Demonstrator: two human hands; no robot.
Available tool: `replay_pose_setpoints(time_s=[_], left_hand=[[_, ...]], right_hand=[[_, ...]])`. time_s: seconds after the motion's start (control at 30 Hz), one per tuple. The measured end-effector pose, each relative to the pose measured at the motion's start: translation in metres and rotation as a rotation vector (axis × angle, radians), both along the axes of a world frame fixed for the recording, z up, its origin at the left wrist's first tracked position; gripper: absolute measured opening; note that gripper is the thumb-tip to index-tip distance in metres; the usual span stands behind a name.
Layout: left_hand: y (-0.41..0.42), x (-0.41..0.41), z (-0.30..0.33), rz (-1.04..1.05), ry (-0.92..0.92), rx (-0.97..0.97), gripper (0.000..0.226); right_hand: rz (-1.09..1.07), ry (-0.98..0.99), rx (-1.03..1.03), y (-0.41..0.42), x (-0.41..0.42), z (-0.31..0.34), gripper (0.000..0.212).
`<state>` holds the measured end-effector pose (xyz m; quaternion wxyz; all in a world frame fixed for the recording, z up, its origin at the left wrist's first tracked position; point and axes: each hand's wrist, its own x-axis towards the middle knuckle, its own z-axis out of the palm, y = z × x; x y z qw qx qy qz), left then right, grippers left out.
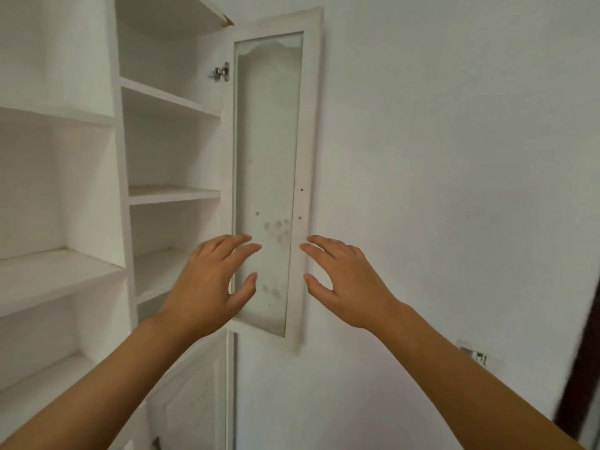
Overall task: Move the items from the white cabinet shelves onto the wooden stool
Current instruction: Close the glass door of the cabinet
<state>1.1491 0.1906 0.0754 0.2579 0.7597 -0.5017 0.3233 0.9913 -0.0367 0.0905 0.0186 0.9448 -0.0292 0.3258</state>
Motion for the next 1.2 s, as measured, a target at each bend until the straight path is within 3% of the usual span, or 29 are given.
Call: replay_pose_setpoints(time_s=[0.8, 1.2], left_hand=[[-0.191, 0.218, -0.006, -0.191, 0.048, 0.104, 0.063], [-0.296, 0.274, -0.011, -0.121, -0.091, 0.106, 0.068]], right_hand=[[-0.217, 0.014, -0.002, -0.143, 0.191, -0.012, 0.056], [-0.158, -0.042, -0.059, -0.246, 0.253, -0.02, 0.058]])
